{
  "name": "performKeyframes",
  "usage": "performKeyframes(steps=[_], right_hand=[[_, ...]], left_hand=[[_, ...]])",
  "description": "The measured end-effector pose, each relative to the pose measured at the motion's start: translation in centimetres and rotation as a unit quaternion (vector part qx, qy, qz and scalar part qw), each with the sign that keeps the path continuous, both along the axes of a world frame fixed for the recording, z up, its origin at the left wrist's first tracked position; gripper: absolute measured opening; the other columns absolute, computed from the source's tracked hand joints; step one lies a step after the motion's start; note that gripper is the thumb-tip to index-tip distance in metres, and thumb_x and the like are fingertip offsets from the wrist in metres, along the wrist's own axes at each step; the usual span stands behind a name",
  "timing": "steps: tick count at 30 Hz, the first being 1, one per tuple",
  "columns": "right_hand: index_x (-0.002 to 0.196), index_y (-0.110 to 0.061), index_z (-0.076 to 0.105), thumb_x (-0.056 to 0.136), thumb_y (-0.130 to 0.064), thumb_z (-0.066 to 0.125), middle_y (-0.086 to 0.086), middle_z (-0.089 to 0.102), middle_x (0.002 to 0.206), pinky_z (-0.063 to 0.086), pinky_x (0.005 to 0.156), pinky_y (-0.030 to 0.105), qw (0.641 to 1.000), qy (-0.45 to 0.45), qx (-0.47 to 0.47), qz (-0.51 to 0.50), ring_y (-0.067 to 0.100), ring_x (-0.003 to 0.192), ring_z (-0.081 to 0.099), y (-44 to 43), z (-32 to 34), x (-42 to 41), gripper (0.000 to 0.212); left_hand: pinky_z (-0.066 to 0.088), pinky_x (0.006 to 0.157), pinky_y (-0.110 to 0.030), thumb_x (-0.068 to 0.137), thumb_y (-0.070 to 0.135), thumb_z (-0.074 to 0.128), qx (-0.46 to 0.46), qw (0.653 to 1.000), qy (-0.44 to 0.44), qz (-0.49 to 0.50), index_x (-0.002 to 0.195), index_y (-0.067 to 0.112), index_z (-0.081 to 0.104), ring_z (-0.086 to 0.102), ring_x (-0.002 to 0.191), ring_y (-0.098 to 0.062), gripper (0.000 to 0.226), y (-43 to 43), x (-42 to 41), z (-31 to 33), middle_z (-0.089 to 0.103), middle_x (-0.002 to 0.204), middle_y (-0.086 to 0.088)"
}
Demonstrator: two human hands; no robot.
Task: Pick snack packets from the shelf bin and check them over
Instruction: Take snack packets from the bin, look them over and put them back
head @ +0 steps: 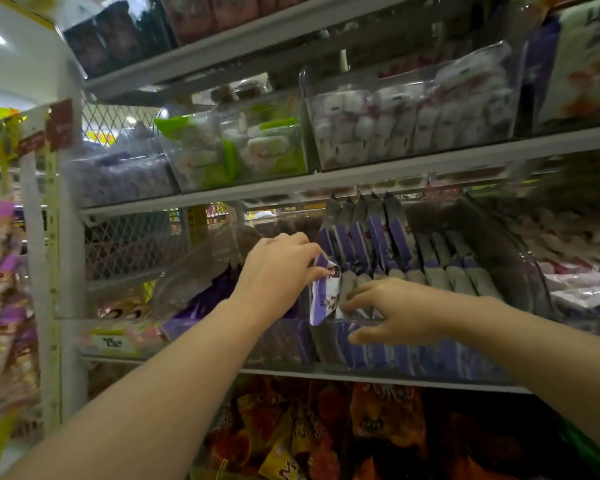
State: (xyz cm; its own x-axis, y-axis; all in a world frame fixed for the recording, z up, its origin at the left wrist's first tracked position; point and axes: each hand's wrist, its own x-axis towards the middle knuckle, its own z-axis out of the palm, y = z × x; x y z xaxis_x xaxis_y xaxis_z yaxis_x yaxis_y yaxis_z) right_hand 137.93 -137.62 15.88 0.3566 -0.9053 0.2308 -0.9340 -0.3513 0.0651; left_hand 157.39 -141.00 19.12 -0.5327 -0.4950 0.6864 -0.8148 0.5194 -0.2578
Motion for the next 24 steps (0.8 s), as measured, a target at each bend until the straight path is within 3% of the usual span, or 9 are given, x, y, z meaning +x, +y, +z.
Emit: performKeyframes(steps=[3, 9, 12, 16, 19, 24], right_hand=[[0.138, -0.035, 0.046, 0.085, -0.063, 0.053, -0.01, 0.044, 0.143, 0.04, 0.1, 0.033, 1.0, 0.013, -0.009, 0.004, 0.014, 0.126, 0.045, 0.2, -0.2, -0.1, 0.061], [0.137, -0.038, 0.046, 0.085, -0.062, 0.054, -0.013, 0.043, 0.143, 0.04, 0.102, 0.035, 1.0, 0.012, -0.023, 0.008, 0.014, 0.127, 0.042, 0.3, -0.4, -0.1, 0.058], [0.138, -0.039, 0.045, 0.085, -0.061, 0.055, -0.014, 0.042, 0.143, 0.04, 0.101, 0.036, 1.0, 0.012, -0.024, 0.009, 0.014, 0.127, 0.042, 0.4, -0.4, -0.2, 0.058], [0.137, -0.04, 0.045, 0.086, -0.057, 0.056, -0.014, 0.043, 0.142, 0.041, 0.102, 0.036, 0.999, 0.012, -0.034, 0.018, 0.013, 0.126, 0.042, 0.6, -0.6, -0.2, 0.055], [0.138, -0.041, 0.043, 0.086, -0.057, 0.055, -0.017, 0.042, 0.143, 0.04, 0.103, 0.037, 0.999, 0.016, -0.045, 0.02, 0.013, 0.128, 0.041, 0.6, -0.7, -0.4, 0.056], [0.135, -0.038, 0.048, 0.086, -0.07, 0.042, -0.015, 0.044, 0.142, 0.038, 0.103, 0.033, 1.0, -0.01, -0.006, 0.02, 0.009, 0.127, 0.042, 0.4, -0.2, -0.3, 0.059]], left_hand=[[0.036, 0.095, -0.031, 0.094, 0.046, 0.054, -0.015, 0.999, 0.022, -0.028, 0.107, 0.023, 0.067, 0.051, 0.111, -0.015, 0.029, -0.9, 0.2, -0.7, 0.054, 0.125, 0.007], [0.039, 0.096, -0.03, 0.094, 0.036, 0.058, -0.045, 0.994, -0.032, -0.09, 0.106, 0.018, 0.07, 0.056, 0.114, -0.016, 0.024, -1.4, -0.2, -0.4, 0.068, 0.113, 0.003], [0.033, 0.105, -0.029, 0.097, 0.04, 0.052, -0.019, 0.99, -0.113, -0.083, 0.114, 0.019, 0.066, 0.051, 0.123, -0.015, 0.03, -1.7, 0.0, -0.7, 0.064, 0.121, 0.003], [0.031, 0.105, -0.029, 0.096, 0.046, 0.05, 0.021, 0.982, -0.168, -0.079, 0.116, 0.026, 0.062, 0.046, 0.126, -0.014, 0.031, -1.7, 0.4, -0.9, 0.058, 0.127, 0.007], [0.027, 0.111, -0.035, 0.097, 0.051, 0.042, 0.061, 0.975, -0.206, -0.058, 0.116, 0.031, 0.062, 0.03, 0.14, -0.015, 0.034, -1.9, 0.8, -1.4, 0.059, 0.128, 0.012], [0.026, 0.115, -0.043, 0.103, 0.044, 0.025, 0.081, 0.973, -0.203, -0.074, 0.114, 0.027, 0.061, 0.024, 0.144, -0.022, 0.041, -2.3, 1.4, -2.7, 0.063, 0.122, 0.011]])
